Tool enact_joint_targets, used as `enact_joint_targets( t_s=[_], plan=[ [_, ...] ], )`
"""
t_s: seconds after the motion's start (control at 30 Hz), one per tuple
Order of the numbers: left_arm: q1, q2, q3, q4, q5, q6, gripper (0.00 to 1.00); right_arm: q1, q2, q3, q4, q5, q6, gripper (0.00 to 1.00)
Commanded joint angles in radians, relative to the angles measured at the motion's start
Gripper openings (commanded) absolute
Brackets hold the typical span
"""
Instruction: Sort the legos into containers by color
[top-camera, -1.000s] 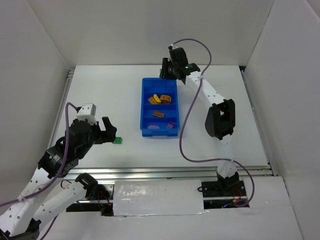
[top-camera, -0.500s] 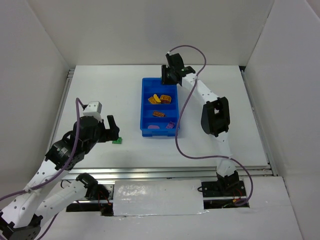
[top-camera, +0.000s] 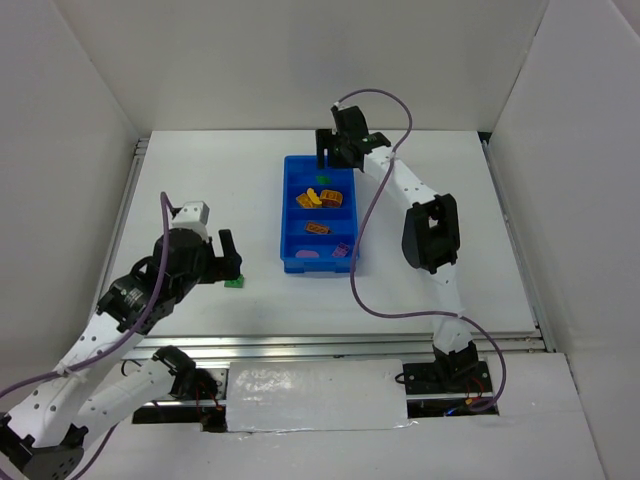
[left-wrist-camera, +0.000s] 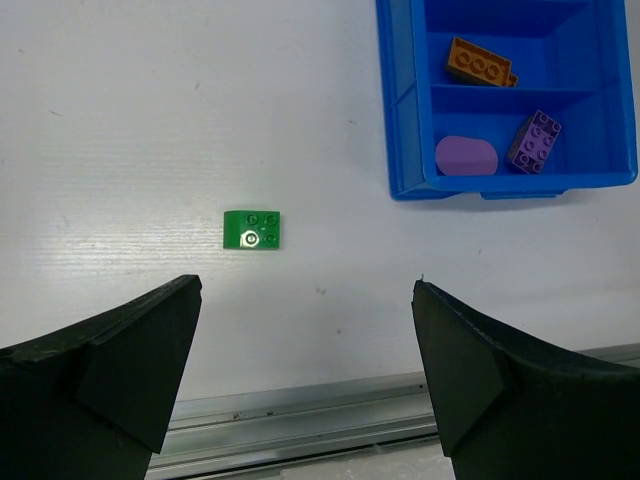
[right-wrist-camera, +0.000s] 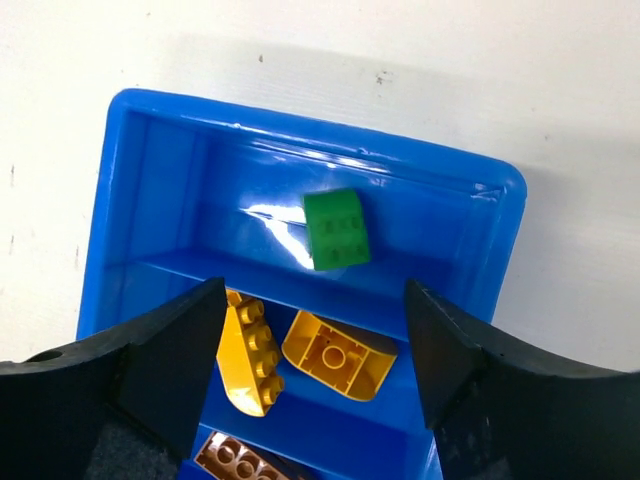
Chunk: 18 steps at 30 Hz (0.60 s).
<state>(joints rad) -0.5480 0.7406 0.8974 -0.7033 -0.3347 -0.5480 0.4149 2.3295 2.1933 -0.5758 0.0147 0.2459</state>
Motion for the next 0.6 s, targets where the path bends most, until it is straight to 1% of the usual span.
enact_joint_targets(
  t_s=[0.0,0.03,0.13,0.17,0.23,0.27,0.33,0.37,0.4,0.43,0.47,0.5,0.53,0.57],
  plan=[
    [0.005,0.014,0.024,0.024,0.003,0.020,1.00,0.013,-0.065,0.002,0.063,-0.009,-0.011,0.79],
    [0.008,0.014,0.025,0.024,0.002,0.019,0.99,0.015,-0.071,0.002,0.065,-0.009,-0.013,0.88],
    [0.011,0.017,0.026,0.025,0.003,0.017,1.00,0.015,-0.064,0.017,0.062,0.010,-0.022,0.96],
    [0.011,0.017,0.025,0.024,0.003,0.017,1.00,0.013,-0.058,0.049,0.045,0.017,-0.023,0.96],
    [0.014,0.020,0.025,0.025,-0.004,0.011,1.00,0.015,-0.079,0.048,0.028,0.008,-0.016,0.96],
    [0.014,0.023,0.025,0.022,-0.010,0.005,0.99,0.016,-0.100,0.002,0.033,-0.002,-0.011,0.96],
    [0.016,0.045,0.025,0.024,-0.023,-0.007,1.00,0.027,-0.212,-0.077,0.068,-0.010,-0.001,0.96],
    [0.016,0.077,0.028,0.019,-0.026,-0.016,1.00,0.031,-0.257,-0.169,0.079,-0.010,0.003,0.96],
    [0.017,0.100,0.031,0.013,-0.033,-0.042,1.00,0.044,-0.353,-0.216,0.100,-0.010,0.004,0.97],
    [0.019,0.124,0.038,-0.005,-0.036,-0.058,1.00,0.047,-0.404,-0.315,0.105,-0.050,0.004,0.97],
    [0.020,0.190,0.044,-0.018,-0.038,-0.079,1.00,0.050,-0.448,-0.364,0.109,-0.073,0.009,0.97],
    [0.020,0.225,0.049,-0.028,-0.027,-0.108,0.99,0.054,-0.543,-0.413,0.123,-0.097,0.021,0.97],
    [0.026,0.291,0.048,-0.021,-0.015,-0.119,0.99,0.056,-0.591,-0.519,0.132,-0.152,0.026,0.97],
    [0.029,0.322,0.046,-0.013,-0.004,-0.131,0.99,0.059,-0.636,-0.576,0.143,-0.176,0.033,0.97]
  ],
)
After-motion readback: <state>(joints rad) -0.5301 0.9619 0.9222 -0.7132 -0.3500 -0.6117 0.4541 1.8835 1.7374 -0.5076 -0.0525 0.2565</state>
